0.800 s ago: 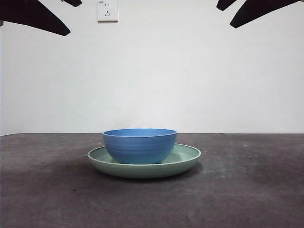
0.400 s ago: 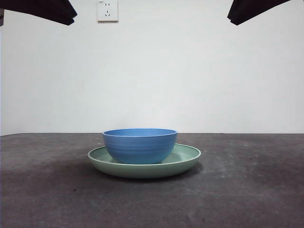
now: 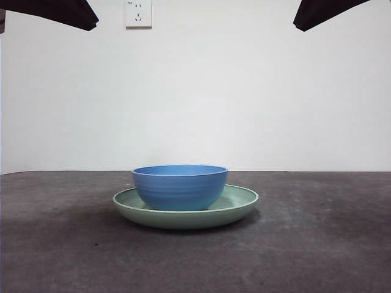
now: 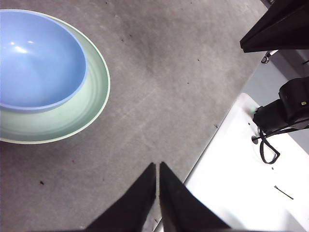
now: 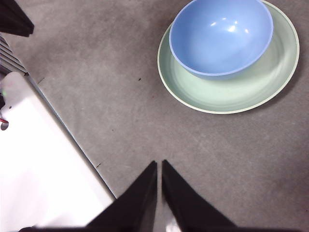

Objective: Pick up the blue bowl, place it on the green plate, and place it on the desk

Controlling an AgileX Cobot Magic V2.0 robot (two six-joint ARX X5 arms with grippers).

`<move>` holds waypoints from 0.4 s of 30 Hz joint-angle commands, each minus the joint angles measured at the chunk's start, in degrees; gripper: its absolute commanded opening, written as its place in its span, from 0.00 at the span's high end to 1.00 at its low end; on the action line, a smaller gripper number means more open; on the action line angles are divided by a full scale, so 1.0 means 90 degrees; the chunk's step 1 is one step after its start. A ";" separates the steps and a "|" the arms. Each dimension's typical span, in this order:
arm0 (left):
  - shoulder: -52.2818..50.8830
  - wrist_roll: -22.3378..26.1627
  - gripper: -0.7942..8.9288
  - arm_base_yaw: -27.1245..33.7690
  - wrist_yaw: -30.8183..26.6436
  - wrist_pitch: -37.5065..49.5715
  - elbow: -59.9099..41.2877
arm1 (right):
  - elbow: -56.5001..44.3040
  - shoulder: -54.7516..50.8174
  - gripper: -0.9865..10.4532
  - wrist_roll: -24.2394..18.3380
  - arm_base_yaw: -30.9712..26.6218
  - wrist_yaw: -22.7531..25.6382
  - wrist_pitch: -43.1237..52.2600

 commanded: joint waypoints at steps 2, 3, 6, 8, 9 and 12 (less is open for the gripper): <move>0.0039 0.0121 0.91 -0.0032 0.0051 0.0049 0.0058 | 0.0063 0.0058 0.91 -0.0051 0.0058 -0.0002 0.0046; 0.0039 0.0121 0.91 -0.0032 0.0051 0.0049 0.0058 | 0.0063 0.0058 0.91 -0.0051 0.0058 -0.0002 0.0046; 0.0039 0.0121 0.91 -0.0032 0.0051 0.0051 0.0058 | 0.0063 0.0058 0.91 -0.0051 0.0058 -0.0002 0.0046; 0.0039 0.0121 0.91 -0.0034 0.0051 0.0051 0.0058 | 0.0063 0.0058 0.91 -0.0051 0.0058 -0.0002 0.0046; 0.0027 0.0121 0.91 -0.0034 0.0051 0.0036 0.0058 | 0.0063 0.0058 0.91 -0.0051 0.0058 -0.0002 0.0046; -0.0189 0.0121 0.91 0.0015 0.0051 0.0075 0.0058 | 0.0063 0.0058 0.91 -0.0051 0.0058 -0.0002 0.0046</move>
